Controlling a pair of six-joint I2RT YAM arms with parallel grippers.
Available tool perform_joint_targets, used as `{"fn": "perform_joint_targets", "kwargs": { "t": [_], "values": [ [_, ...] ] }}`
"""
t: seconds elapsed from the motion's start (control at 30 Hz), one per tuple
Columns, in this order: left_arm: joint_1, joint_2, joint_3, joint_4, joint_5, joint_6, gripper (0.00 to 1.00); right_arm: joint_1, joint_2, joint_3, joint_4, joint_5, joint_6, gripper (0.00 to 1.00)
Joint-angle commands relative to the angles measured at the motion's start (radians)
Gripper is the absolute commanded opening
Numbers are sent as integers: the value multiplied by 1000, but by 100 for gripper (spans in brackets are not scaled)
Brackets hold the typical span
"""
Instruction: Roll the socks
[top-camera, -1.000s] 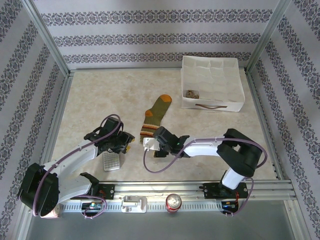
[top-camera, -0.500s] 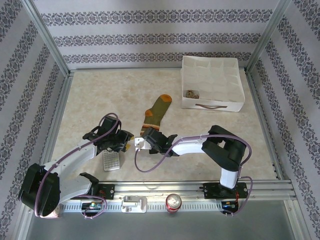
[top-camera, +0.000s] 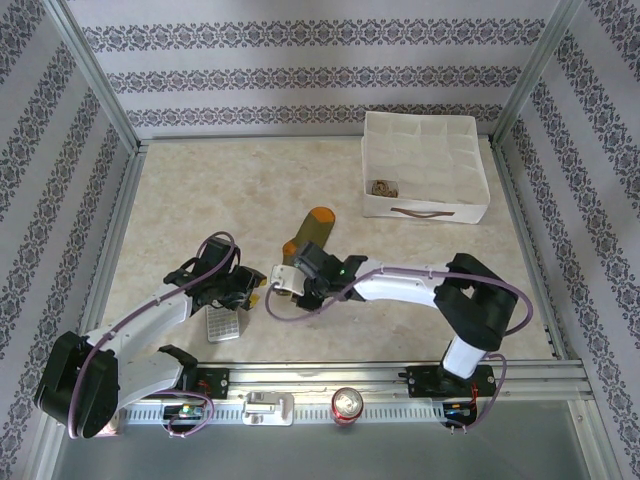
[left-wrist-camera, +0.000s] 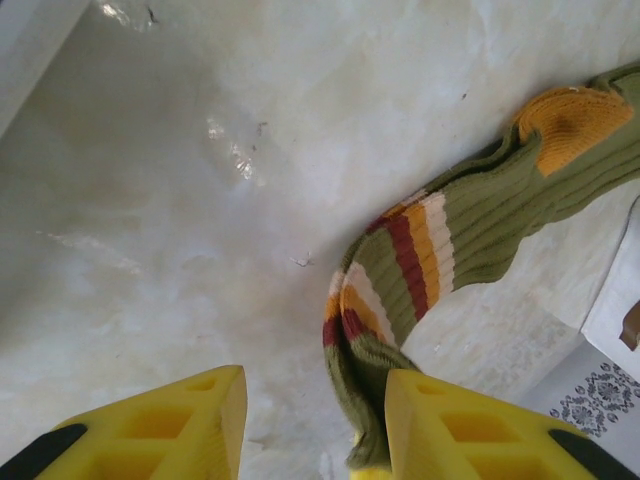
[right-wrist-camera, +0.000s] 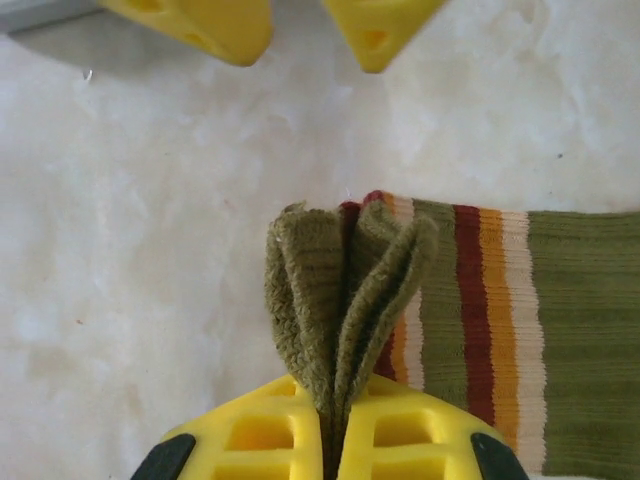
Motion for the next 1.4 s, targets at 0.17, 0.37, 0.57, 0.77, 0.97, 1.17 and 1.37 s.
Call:
{"fn": "perform_joint_targets", "kwargs": {
  "t": [0.17, 0.37, 0.57, 0.77, 0.97, 1.17, 1.37],
  "values": [
    [-24, -18, -37, 43, 19, -52, 40, -149, 142, 157, -167, -373, 186, 0],
    [-75, 26, -84, 219, -4, -116, 41, -214, 264, 233, -238, -483, 234, 0],
    [-88, 122, -93, 393, -11, -141, 51, -233, 323, 268, -254, -487, 271, 0],
    [-92, 206, -80, 460, -14, -139, 51, -246, 350, 287, -258, -510, 307, 0],
    [-93, 304, -45, 506, -13, -121, 48, -270, 368, 290, -251, -557, 349, 0],
    [-92, 369, -24, 501, -57, -111, 31, -275, 372, 285, -248, -600, 350, 0],
    [-92, 373, 10, 356, -75, -103, 0, -263, 317, 243, -235, -569, 288, 9]
  ]
}}
